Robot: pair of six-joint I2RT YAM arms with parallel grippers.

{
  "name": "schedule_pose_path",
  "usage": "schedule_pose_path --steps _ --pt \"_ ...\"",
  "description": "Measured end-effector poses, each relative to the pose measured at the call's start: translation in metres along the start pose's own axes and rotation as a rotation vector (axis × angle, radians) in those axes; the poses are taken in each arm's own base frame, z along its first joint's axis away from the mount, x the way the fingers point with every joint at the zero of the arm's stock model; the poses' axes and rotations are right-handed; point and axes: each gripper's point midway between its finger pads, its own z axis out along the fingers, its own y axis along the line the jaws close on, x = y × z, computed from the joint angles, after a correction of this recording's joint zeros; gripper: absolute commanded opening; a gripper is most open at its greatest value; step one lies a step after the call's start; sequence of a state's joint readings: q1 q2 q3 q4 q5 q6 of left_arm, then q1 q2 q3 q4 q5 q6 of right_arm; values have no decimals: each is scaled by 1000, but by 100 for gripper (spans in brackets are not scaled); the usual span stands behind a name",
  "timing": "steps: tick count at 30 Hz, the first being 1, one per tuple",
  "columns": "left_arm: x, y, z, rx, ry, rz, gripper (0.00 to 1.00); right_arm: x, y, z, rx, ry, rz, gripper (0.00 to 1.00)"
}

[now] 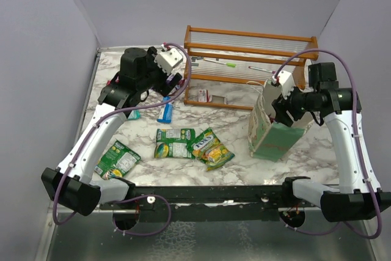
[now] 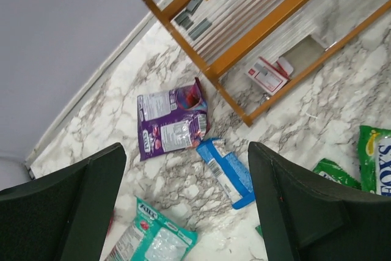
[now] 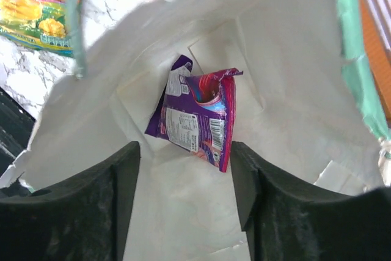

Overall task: Place the snacks into the paper bag
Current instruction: Place the snack in the paper bag, then pick up the snack from the center of the board.

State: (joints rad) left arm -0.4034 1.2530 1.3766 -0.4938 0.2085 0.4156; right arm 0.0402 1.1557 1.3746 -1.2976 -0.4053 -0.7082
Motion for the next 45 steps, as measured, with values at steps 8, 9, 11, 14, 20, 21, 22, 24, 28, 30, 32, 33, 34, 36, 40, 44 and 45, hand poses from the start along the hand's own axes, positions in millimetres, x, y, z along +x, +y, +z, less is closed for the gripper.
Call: schedule_pose_path --steps 8,9,11,14,20,21,22,24,28,30,32,33,34,36,40,44,45 --pt "79 37 8 -115 160 -155 85 -29 -8 -16 36 -89 -13 72" --pt "92 42 9 -125 185 -184 85 -35 -9 -20 41 -109 -14 73" --pt "113 49 9 -141 226 -231 85 -47 -11 -26 50 -149 -20 73" --pt "145 55 11 -150 280 -309 85 -66 -14 -36 64 -212 -23 73" --pt "187 68 23 -145 337 -441 83 -99 -15 -49 59 -344 -27 73" --pt "193 70 27 -140 347 -461 83 -104 -13 -49 46 -368 -26 73" --pt "198 72 33 -134 354 -475 82 -108 -12 -50 37 -388 -28 73" --pt "205 75 46 -114 367 -494 81 -119 -9 -51 15 -439 -38 73" --pt "216 85 79 -67 385 -521 79 -127 -3 -49 -23 -500 -55 73" --pt "220 92 95 -41 384 -530 77 -130 -2 -48 -34 -514 -59 73" --pt "226 98 111 -8 384 -547 76 -131 -3 -47 -37 -523 -65 73" --pt "230 101 118 7 383 -556 75 -132 -3 -47 -38 -527 -66 73" --pt "233 104 124 24 384 -567 75 -133 -3 -47 -39 -532 -68 73" --pt "241 110 136 51 383 -586 74 -134 -3 -47 -41 -537 -69 73" --pt "260 118 157 100 388 -625 73 -135 -2 -47 -47 -544 -71 73" --pt "278 121 176 134 400 -658 73 -134 -2 -41 -59 -543 -55 73" --pt "281 121 180 141 399 -663 72 -132 -3 -38 -65 -536 -45 73"
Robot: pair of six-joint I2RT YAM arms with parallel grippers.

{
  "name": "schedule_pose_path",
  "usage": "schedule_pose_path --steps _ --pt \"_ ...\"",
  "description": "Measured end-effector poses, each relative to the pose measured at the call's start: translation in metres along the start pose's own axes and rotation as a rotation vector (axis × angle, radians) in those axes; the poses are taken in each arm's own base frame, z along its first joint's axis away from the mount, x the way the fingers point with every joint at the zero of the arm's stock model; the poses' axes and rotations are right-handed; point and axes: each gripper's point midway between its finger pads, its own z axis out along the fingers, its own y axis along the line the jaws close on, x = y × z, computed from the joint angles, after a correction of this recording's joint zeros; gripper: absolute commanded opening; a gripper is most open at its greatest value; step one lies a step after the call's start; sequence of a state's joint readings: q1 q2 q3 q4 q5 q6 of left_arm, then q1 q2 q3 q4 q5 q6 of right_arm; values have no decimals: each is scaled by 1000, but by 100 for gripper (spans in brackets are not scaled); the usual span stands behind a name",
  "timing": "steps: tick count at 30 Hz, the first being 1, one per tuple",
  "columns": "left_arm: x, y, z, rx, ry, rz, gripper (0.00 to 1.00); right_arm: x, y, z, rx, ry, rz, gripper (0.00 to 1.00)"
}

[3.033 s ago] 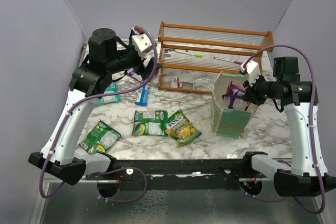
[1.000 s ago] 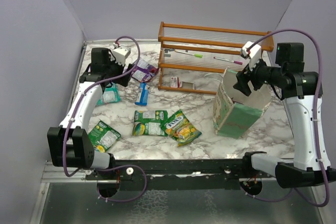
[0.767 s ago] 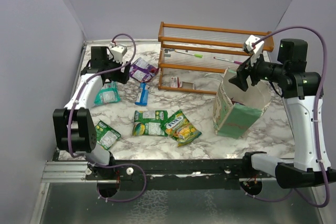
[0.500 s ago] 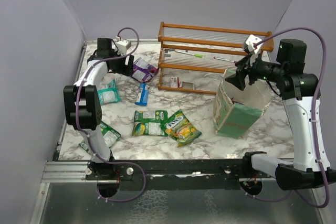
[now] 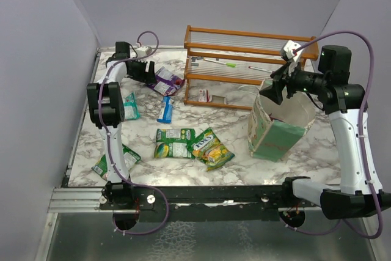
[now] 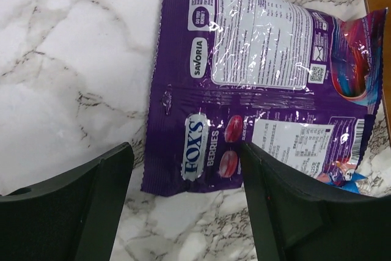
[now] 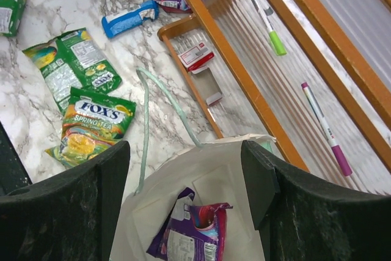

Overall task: Place the snacks into the paper bag
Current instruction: Pick up the snack from the center of the board.

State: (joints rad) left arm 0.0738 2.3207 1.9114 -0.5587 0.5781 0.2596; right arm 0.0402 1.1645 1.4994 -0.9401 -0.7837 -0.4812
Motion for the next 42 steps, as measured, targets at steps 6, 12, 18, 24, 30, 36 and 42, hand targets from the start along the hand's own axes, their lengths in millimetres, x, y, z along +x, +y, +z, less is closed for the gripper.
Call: schedule_pose_path --steps 6,12,18,24,30,36,42 --pt "-1 1 12 48 -3 -22 61 9 -5 9 -11 25 34 73" --pt "3 -5 15 89 -4 -36 46 13 -6 11 -11 31 48 73" --pt "13 -11 13 123 -7 -31 22 18 -7 13 -6 39 61 74" --pt "20 -17 13 147 3 -31 0 22 -8 15 0 47 72 74" --pt "17 -20 7 152 10 -22 0 24 -12 14 22 56 69 74" --pt "-1 -37 -28 141 -10 18 0 28 -9 8 54 57 55 75" --pt "-52 -73 -105 93 -133 160 0 22 -4 0 69 38 31 76"
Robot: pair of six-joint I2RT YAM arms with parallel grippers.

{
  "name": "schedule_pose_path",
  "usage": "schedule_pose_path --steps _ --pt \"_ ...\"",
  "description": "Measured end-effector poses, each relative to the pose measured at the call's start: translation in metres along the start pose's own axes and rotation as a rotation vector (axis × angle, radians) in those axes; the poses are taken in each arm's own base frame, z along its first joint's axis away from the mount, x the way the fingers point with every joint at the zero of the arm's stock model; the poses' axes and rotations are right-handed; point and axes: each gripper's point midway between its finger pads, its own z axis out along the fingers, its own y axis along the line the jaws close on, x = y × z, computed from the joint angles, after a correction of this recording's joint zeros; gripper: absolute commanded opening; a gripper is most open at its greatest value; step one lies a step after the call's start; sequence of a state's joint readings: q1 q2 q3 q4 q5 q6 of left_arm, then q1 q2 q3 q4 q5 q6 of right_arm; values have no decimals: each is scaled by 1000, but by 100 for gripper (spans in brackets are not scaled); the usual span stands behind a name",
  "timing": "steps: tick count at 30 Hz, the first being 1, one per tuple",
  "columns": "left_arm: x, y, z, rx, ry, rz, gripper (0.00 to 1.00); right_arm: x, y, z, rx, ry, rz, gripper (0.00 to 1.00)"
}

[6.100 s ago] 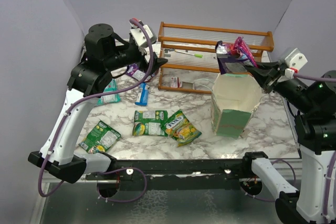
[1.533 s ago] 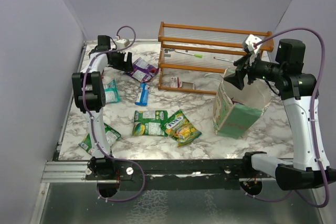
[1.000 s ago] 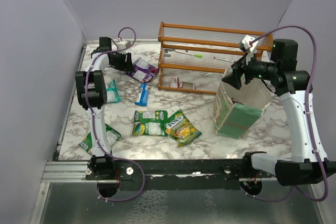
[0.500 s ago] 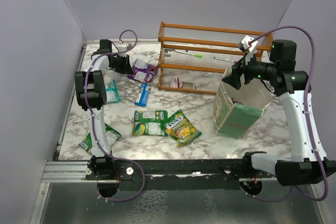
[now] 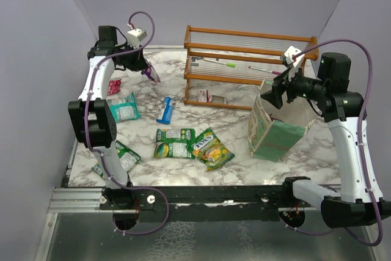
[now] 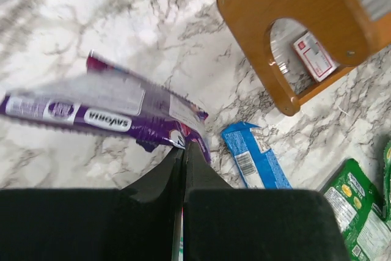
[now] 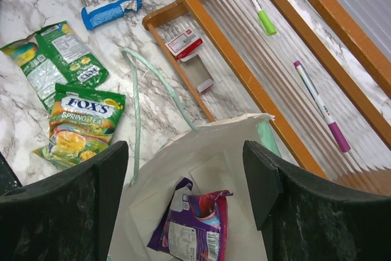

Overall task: Place the snacks into the paper bag
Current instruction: Pick up the snack from the center of the board, then place the snack in the paper bag.

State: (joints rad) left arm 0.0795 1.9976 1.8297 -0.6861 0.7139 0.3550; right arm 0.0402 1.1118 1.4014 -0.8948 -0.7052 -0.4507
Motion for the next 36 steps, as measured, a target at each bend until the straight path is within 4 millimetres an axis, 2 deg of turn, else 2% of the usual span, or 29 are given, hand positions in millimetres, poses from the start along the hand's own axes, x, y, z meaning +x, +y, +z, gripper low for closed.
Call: schedule_pose_path --steps 4,8,12,16,19,23,26,31,36 --pt "-31 -28 -42 -27 -68 92 0 -2 1 -1 -3 -7 -8 77" --pt "-41 -55 -68 -33 -79 154 0 -8 6 -2 -30 -29 -20 78" --pt "-42 -86 -87 -29 -67 212 0 -18 14 -4 -77 -66 -35 78" --pt "-45 -141 -103 9 -56 312 0 -23 22 -4 -121 -91 -37 79" --pt "-45 -203 -113 93 -62 435 0 -26 29 -5 -160 -112 -47 83" --pt "-32 -274 -131 224 -73 557 0 -28 38 -8 -204 -132 -82 85" --pt "-23 -305 -142 302 -76 610 0 -31 44 -10 -233 -151 -108 86" --pt "-1 -328 -141 403 -26 637 0 -31 58 -11 -305 -191 -116 89" --pt "23 -340 -136 477 40 656 0 -18 69 -1 -401 -203 -65 89"
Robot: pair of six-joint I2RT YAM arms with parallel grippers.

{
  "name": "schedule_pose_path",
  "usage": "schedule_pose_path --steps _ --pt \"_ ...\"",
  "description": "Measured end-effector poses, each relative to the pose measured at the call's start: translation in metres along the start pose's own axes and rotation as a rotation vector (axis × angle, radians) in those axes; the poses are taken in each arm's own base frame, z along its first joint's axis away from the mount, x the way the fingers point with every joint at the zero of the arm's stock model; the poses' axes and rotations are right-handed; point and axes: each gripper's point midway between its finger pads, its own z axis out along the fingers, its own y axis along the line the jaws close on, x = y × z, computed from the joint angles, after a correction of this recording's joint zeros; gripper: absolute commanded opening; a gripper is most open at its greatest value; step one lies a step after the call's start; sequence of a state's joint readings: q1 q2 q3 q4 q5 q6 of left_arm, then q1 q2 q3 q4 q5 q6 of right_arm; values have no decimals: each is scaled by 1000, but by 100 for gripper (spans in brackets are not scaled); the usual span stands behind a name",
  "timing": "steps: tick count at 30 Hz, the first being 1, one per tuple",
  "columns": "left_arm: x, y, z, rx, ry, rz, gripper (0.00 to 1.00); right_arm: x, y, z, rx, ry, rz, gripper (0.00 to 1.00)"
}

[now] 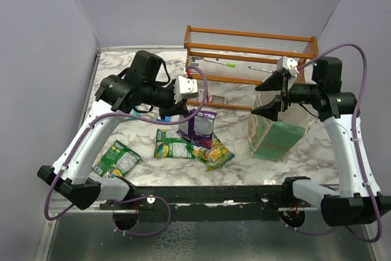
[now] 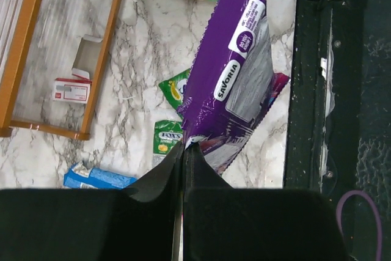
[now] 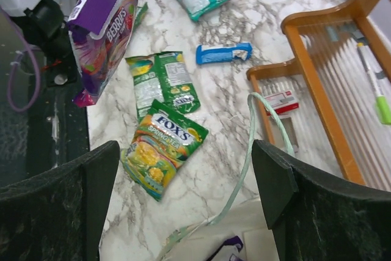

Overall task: Place the snacks into the paper bag
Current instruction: Place the snack in the paper bag.

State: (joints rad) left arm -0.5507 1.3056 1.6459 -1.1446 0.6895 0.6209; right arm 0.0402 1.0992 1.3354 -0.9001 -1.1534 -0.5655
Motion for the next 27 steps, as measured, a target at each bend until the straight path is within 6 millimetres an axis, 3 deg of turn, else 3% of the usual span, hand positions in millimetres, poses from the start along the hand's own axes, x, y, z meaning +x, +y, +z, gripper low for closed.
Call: schedule_pose_path --steps 7,10,18,27 --pt "-13 0 10 40 -2 68 0 12 -8 18 -128 -32 101 87" --pt "-15 3 17 47 9 80 0 0 -12 19 -135 -48 72 87" --pt "-44 17 35 29 13 141 0 -53 -7 20 -153 -133 -28 84" --pt "-52 11 41 -17 37 157 0 -60 10 47 -189 -120 22 85"
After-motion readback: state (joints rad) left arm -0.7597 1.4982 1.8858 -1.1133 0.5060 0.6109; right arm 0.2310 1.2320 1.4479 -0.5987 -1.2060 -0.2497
